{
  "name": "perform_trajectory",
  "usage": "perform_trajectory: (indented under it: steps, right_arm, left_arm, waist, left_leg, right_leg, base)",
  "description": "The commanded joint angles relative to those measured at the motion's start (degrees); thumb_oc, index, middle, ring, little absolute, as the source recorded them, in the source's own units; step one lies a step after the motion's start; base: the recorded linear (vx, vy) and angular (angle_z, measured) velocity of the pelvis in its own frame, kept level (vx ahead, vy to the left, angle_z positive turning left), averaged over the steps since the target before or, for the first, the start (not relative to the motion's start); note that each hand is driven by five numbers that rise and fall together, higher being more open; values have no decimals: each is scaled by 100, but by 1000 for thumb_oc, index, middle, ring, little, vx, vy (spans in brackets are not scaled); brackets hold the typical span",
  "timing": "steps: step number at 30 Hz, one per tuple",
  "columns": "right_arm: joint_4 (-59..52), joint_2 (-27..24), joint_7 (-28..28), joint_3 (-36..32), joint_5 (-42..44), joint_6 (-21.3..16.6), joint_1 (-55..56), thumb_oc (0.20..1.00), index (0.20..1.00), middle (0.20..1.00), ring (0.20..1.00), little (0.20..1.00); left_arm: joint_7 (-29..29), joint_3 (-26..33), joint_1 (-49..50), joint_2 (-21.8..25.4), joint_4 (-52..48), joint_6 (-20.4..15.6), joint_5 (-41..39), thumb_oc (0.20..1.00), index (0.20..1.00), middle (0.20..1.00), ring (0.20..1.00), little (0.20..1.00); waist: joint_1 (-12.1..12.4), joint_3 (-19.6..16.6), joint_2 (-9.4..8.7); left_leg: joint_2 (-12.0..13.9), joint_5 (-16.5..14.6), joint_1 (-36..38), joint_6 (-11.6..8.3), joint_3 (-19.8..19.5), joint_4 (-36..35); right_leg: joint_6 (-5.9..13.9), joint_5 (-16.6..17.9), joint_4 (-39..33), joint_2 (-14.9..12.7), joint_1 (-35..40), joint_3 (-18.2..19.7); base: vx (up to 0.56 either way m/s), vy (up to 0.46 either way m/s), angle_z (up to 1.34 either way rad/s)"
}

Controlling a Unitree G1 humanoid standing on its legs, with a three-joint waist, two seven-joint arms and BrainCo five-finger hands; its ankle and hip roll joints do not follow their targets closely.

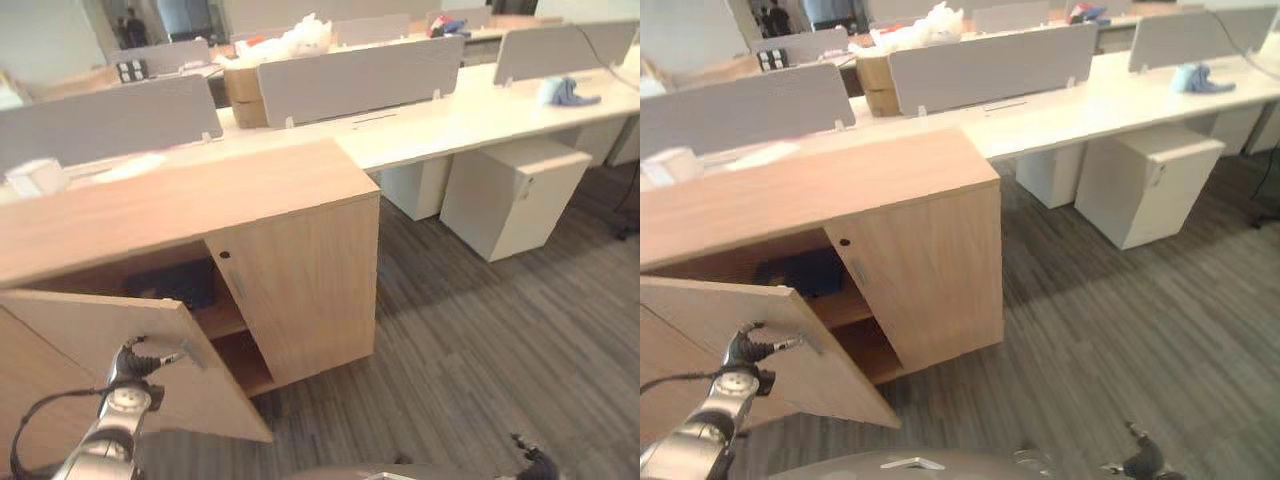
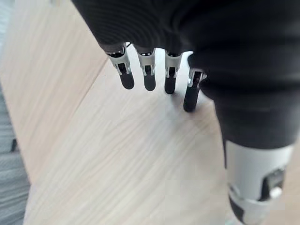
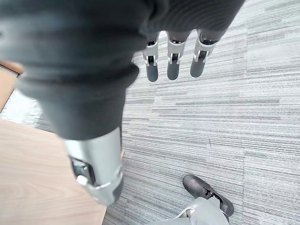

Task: Put the empty folder in the office cabinet

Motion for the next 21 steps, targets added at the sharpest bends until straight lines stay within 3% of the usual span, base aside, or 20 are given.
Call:
perform_trajectory:
  steps: [1,6,9,12,14,15,18,21]
  right_arm:
    - [-323,471,-124,98,-97,-109,-184,1000,1000,1000,1000,1000]
    - [-282,416,-157,62,-74,-102,-236,1000,1000,1000,1000,1000]
    - [-122,401,-205,7,-61,-91,-285,1000,1000,1000,1000,1000]
    - [144,441,-190,66,-36,-44,-394,1000,1000,1000,1000,1000]
    - [606,555,-201,110,-32,50,-629,1000,1000,1000,1000,1000]
    - [606,555,-201,110,-32,50,-629,1000,1000,1000,1000,1000]
    - [1158,711,-242,189,-117,148,-938,1000,1000,1000,1000,1000]
    - [1323,781,-241,243,-156,172,-1050,1000,1000,1000,1000,1000]
  left_arm:
    - [105,56,-503,782,-23,-98,-5,1000,1000,1000,1000,1000]
    - [103,90,-606,932,109,-22,5,1000,1000,1000,1000,1000]
    - [-10,54,-451,747,115,13,55,1000,1000,1000,1000,1000]
    - [-112,-29,-208,393,116,20,58,1000,1000,1000,1000,1000]
    - [-298,-95,320,-200,118,36,-29,1000,1000,1000,1000,1000]
    - [-298,-95,320,-200,118,36,-29,1000,1000,1000,1000,1000]
    - [-463,-117,964,-854,267,144,-11,1000,1000,1000,1000,1000]
    - [-536,-83,1255,-1121,459,210,73,1000,1000,1000,1000,1000]
  waist:
    - [-100,19,-567]
    - [-86,37,-434]
    - [-38,65,-339]
    - [15,105,-282]
    - [104,150,-225]
    - [104,150,-225]
    - [216,199,-137]
    - [294,244,-110]
  left_leg:
    - [-485,-105,321,-137,68,5]
    - [-404,-30,285,-201,60,5]
    - [-325,63,244,-256,23,5]
    - [-238,161,193,-310,-18,5]
    - [-123,290,120,-358,-77,5]
    - [-123,290,120,-358,-77,5]
    - [-5,386,77,-388,-126,60]
    - [42,421,53,-394,-138,154]
  right_leg:
    - [287,415,-110,-376,15,168]
    - [241,339,-140,-301,63,141]
    - [182,258,-184,-230,134,97]
    - [112,160,-193,-147,183,73]
    - [36,52,-228,-55,244,49]
    - [36,52,-228,-55,244,49]
    - [-76,-104,-256,69,329,19]
    - [-138,-186,-260,122,377,-6]
  base:
    - [-8,-68,-3]
    - [9,-49,-2]
    - [1,-87,0]
    - [-5,-89,9]
    - [-21,-118,15]
    - [-22,-97,10]
    - [-8,-106,3]
    - [-6,-75,2]
